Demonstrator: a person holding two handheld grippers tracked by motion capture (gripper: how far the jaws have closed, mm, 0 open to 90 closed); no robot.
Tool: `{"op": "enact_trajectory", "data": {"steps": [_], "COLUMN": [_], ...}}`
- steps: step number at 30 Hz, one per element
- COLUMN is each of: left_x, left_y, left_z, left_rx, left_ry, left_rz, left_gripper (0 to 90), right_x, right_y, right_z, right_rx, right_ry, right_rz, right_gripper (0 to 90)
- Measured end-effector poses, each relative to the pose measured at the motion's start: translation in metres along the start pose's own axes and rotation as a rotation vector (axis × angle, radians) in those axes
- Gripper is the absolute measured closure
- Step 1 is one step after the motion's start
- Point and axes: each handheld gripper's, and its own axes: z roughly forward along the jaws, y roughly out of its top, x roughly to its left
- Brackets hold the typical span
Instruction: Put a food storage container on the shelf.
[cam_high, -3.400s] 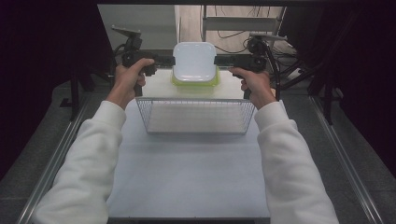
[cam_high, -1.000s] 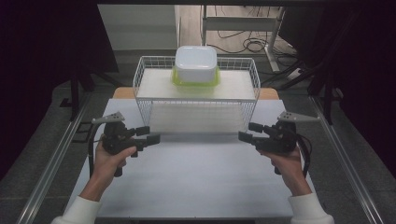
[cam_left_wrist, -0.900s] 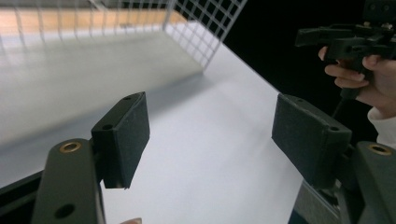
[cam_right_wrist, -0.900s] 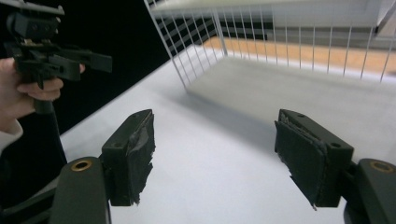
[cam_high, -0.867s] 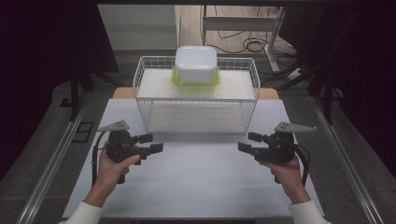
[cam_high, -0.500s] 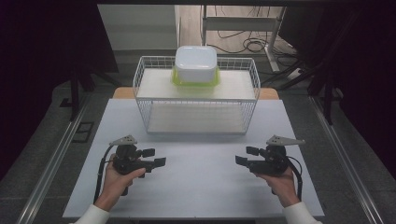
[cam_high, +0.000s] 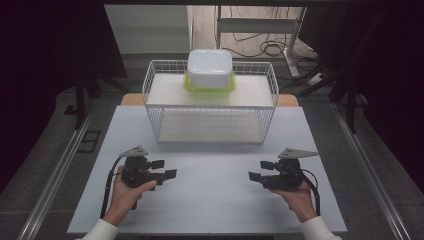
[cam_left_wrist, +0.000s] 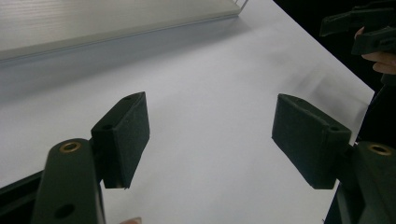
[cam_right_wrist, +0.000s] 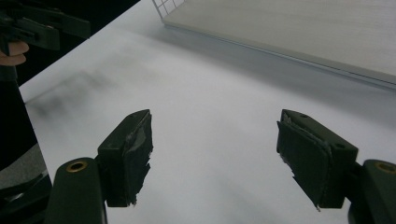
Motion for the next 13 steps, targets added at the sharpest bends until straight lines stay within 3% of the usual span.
{"op": "enact_trajectory", "data": {"steps": [13], "left_x": [0.0035], "left_y": [0.0001], "left_z": [0.0007], "left_rx": [0.011], "left_ry": [0.033], "left_rz": [0.01], "left_gripper": [26.8], "right_x": [-0.0024], "right_y": [-0.0017], "right_z": [0.0006], "right_rx": [0.023], "right_ry": [-0.012], "right_rz": [-0.016], "right_gripper": [26.0]}}
